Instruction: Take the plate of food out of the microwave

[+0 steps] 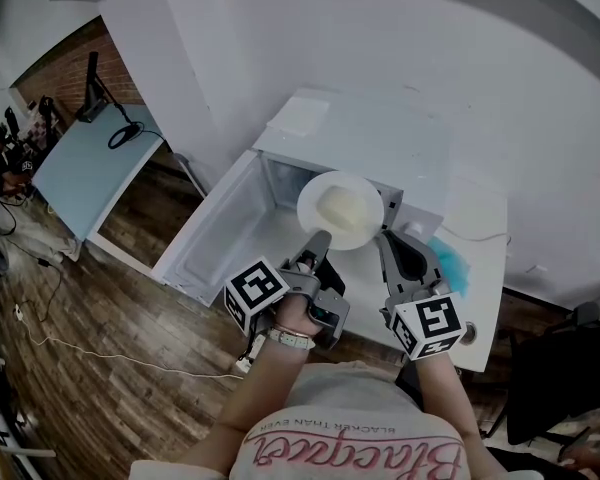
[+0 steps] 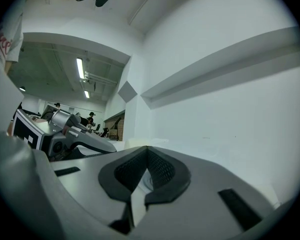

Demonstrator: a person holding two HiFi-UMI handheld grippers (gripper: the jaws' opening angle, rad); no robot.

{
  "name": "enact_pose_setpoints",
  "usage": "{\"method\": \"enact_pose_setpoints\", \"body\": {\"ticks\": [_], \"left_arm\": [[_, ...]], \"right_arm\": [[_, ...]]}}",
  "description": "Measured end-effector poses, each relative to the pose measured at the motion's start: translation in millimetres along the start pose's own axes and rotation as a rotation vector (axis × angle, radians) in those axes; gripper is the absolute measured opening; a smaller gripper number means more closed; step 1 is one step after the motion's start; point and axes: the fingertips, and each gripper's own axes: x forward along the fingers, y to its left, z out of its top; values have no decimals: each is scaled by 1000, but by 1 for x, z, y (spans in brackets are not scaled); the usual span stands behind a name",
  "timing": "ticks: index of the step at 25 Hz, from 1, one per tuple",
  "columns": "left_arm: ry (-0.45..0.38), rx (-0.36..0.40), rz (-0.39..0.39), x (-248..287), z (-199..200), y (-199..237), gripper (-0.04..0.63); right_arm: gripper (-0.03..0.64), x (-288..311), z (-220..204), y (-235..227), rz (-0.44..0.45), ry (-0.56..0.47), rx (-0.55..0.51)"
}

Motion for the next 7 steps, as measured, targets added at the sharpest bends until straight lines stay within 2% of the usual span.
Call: {"method": "enact_pose_setpoints", "body": {"ticks": [7], "left_arm": [[-13,-14,-24,0,-3,-1,14]], "right_arm": [[9,-1,1,0,-17,-3,-1]]}}
